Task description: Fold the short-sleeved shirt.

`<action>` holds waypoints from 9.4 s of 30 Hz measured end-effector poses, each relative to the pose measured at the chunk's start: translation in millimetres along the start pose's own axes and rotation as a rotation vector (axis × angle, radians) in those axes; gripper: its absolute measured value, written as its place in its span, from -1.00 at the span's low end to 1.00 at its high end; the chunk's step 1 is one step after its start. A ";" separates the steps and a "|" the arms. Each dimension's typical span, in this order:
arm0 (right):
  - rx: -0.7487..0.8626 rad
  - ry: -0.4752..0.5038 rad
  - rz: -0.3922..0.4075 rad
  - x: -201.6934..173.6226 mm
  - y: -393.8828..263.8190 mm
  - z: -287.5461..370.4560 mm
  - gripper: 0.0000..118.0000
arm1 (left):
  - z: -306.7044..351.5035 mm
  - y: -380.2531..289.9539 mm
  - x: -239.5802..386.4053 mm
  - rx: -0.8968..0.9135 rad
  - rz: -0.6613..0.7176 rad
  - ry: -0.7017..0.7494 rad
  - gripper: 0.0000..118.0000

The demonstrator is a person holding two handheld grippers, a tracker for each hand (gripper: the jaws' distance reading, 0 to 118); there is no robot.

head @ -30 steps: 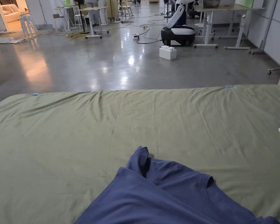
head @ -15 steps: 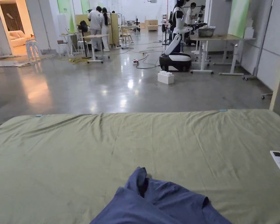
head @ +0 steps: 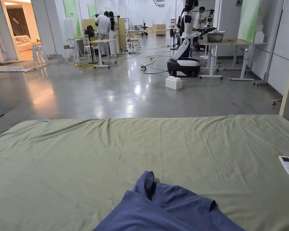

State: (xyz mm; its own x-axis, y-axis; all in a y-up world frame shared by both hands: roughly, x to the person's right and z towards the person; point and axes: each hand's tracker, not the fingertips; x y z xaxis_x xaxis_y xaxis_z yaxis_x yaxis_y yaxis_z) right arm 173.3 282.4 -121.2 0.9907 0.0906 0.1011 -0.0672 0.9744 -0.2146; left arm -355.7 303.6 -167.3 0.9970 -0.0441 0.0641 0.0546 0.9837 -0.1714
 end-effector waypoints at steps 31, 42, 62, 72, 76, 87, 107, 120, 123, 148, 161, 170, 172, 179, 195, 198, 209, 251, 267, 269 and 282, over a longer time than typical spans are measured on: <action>-0.142 -0.049 -0.200 16.4 -48.9 -20.0 -1.00 | -342.3 -17.8 97.2 -0.479 0.061 -0.454 0.38; -0.265 -0.135 -0.244 37.9 -70.6 -41.4 -1.00 | -484.1 -102.7 112.8 -0.688 -0.070 -0.362 0.38; -0.473 -0.277 -0.496 81.1 -109.9 -132.2 0.38 | -493.2 -127.2 164.9 -0.744 -0.295 -0.270 -0.90; -0.580 -0.295 -0.678 90.2 -150.4 -160.7 0.19 | -487.2 -114.6 165.6 -0.789 -0.258 -0.276 -0.90; -0.666 -0.314 -0.553 79.0 -154.0 -178.1 -0.14 | -486.6 -113.4 165.8 -0.791 -0.247 -0.275 -0.90; -0.695 -0.271 -0.335 48.6 -141.6 -199.5 -0.92 | -482.2 -107.2 162.7 -0.770 -0.225 -0.264 -0.91; -0.149 0.007 -0.497 70.0 59.6 -163.4 -0.93 | -257.5 140.1 3.5 -0.109 0.026 -0.284 -0.91; 0.199 0.064 -0.294 54.0 311.9 -157.5 -0.93 | -146.5 284.2 -44.8 0.191 0.084 -0.161 -0.91; 0.251 0.038 -0.240 50.4 356.6 -152.0 -0.93 | -137.8 304.4 -45.2 0.226 0.105 -0.139 -0.91; 0.345 0.053 -0.123 42.8 403.3 -194.8 -0.93 | -212.1 330.9 -22.0 0.248 0.115 -0.040 -0.91; 0.318 0.016 -0.126 21.6 403.1 -283.8 -0.93 | -307.1 330.5 -17.3 0.193 0.052 0.013 -0.91; 0.342 -0.038 -0.043 1.5 409.8 -332.7 -0.93 | -370.4 330.3 -20.4 0.160 0.039 0.044 -0.91; 0.306 -0.049 -0.064 -2.0 411.4 -342.6 -0.93 | -380.0 329.7 -19.1 0.148 0.044 0.051 -0.91; 0.283 -0.073 -0.042 5.2 417.7 -388.1 -0.93 | -402.7 322.9 -18.1 0.128 0.023 0.053 -0.91; 0.073 0.069 -0.135 21.2 216.8 -373.7 -0.93 | -382.6 119.4 -19.6 -0.120 0.231 -0.051 -0.91; 0.067 0.081 -0.142 32.8 178.4 -329.5 -0.93 | -342.6 82.1 -24.3 -0.136 0.219 -0.080 -0.91; -0.117 0.107 -0.253 21.1 11.6 -159.0 -0.93 | -181.7 -72.5 -17.1 -0.267 0.226 -0.186 -0.91; 0.080 0.070 -0.038 -14.7 22.1 -19.7 0.25 | -2.3 37.1 49.1 0.118 0.026 -0.033 -0.16; 0.134 0.162 0.055 -51.8 35.6 -7.1 -1.00 | 3.1 36.3 74.6 0.100 -0.028 -0.149 -1.00; 0.126 0.163 0.047 -50.0 33.1 -6.8 -1.00 | -1.4 31.0 66.0 0.083 -0.003 -0.141 -1.00; -0.025 0.167 -0.101 -39.4 -4.8 -16.1 -1.00 | -57.8 -83.8 -11.5 -0.229 0.152 -0.113 -0.03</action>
State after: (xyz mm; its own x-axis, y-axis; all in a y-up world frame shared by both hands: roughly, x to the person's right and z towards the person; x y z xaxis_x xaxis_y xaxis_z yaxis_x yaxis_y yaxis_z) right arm 136.5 270.9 -139.8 0.9982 -0.0451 -0.0391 0.0347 0.9712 -0.2355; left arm -368.5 211.5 -210.5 0.9829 0.1327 0.1275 -0.0708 0.9121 -0.4038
